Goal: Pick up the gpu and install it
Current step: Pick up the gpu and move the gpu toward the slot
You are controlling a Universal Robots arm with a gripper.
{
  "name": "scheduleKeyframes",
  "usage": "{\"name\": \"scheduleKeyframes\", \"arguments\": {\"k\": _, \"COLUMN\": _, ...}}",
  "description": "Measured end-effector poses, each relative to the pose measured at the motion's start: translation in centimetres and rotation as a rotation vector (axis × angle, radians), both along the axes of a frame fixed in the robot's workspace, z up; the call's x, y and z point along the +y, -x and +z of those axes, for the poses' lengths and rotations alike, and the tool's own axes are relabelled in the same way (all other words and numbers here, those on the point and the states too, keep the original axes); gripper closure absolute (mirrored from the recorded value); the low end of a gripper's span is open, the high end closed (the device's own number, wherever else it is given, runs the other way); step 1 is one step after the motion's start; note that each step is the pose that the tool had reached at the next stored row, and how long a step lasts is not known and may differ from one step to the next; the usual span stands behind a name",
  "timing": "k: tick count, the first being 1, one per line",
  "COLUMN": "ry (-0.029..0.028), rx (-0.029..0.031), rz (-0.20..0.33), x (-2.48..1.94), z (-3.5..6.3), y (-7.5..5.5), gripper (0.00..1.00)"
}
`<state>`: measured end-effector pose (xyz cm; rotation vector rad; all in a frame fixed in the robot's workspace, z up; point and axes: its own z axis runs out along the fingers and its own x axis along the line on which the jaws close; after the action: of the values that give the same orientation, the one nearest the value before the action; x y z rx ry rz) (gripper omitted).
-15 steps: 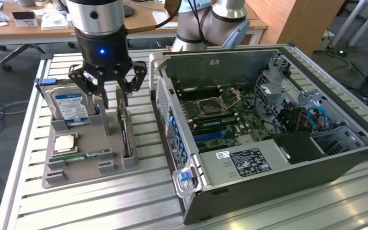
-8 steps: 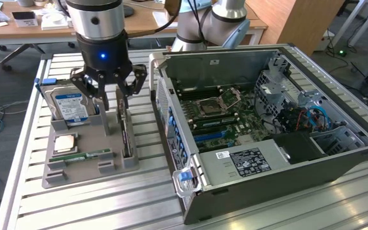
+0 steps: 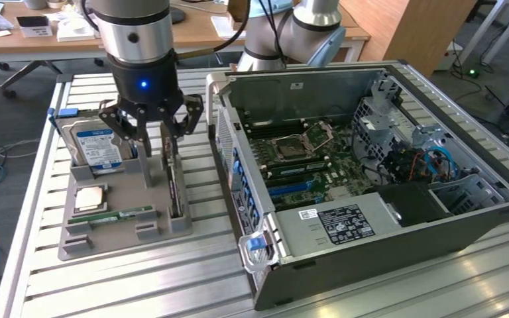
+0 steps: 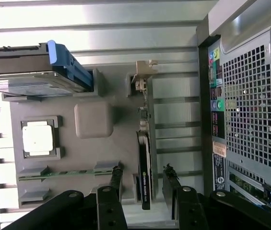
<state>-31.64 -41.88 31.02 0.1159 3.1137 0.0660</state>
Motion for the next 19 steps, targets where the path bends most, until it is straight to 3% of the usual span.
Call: {"name": "scheduleKeyframes", "arguments": {"k": 19, "ry": 0.0001, "rx": 0.0000, "rz": 0.000, "x": 0.00, "z": -1.11, "y": -0.4, "gripper": 0.53}}
